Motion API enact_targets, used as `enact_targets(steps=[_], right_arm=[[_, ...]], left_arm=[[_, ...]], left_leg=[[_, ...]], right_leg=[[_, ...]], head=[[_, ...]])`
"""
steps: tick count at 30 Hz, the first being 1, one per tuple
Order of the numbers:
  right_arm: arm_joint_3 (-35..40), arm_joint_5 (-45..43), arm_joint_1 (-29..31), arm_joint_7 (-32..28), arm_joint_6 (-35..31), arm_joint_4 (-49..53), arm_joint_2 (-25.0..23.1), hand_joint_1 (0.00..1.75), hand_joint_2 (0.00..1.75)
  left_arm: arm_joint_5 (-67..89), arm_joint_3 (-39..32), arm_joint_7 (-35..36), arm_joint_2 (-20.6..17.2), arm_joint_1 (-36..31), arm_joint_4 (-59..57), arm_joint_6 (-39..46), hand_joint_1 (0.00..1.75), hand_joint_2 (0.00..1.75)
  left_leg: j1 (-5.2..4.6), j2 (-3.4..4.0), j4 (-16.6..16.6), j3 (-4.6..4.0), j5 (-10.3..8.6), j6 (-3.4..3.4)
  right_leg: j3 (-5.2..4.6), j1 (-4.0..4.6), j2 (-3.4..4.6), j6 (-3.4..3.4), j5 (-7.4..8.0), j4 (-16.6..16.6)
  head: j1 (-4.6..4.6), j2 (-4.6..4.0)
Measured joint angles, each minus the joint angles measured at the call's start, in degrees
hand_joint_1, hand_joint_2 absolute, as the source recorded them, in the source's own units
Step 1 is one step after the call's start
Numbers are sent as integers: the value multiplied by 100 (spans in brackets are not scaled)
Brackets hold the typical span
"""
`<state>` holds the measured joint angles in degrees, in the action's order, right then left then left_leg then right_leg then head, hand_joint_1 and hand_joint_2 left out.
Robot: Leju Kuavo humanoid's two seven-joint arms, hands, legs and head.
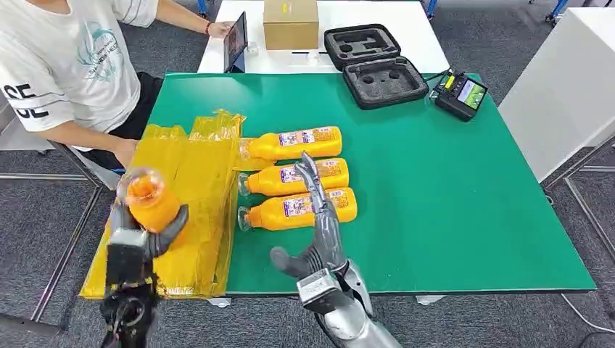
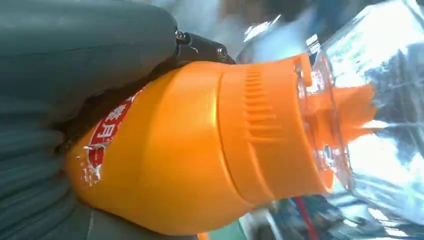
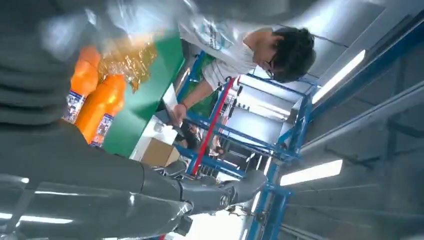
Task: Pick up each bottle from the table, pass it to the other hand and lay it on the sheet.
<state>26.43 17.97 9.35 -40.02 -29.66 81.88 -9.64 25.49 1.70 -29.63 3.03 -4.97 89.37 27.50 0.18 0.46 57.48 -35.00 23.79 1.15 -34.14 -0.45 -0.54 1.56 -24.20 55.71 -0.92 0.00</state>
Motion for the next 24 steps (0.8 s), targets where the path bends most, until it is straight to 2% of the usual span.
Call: enact_targets(steps=[3, 6, 11, 17, 24], right_arm=[[4, 98, -40, 0, 262, 41, 0, 0, 175], [39, 295, -34, 0, 607, 41, -15, 0, 175], [192, 468, 38, 0, 929, -2, -114, 0, 175], [299, 448, 152, 0, 1058, -142, -197, 0, 175], [323, 446, 207, 0, 1075, -258, -212, 0, 175]], left_arm=[[1885, 123, 924, -369, -800, -657, -519, 175, 175], [2870, 395, 1218, -594, -1548, -1744, -1070, 175, 175], [3667, 921, 1577, -793, -2486, -3404, -1469, 175, 175], [3811, 1261, 1675, -981, -2927, -4550, -1799, 175, 175], [3811, 1403, 1686, -1058, -3086, -5034, -1808, 175, 175]], left_leg=[[1, -2, -1, 0, -14, 0], [2, 2, -1, -1, -22, -5], [1, 6, 0, -2, -24, -4], [1, 6, 0, -10, -23, -4], [2, 5, 0, -16, -24, -4]], right_leg=[[2, 1, -4, -3, 4, 1], [-1, 2, 0, -17, 19, 4], [-1, 1, 5, -12, 22, 5], [-7, 2, 5, -12, 20, 5], [-12, 2, 5, -13, 20, 5]], head=[[0, 0], [2, 0], [2, 0], [2, 0], [4, 0]])
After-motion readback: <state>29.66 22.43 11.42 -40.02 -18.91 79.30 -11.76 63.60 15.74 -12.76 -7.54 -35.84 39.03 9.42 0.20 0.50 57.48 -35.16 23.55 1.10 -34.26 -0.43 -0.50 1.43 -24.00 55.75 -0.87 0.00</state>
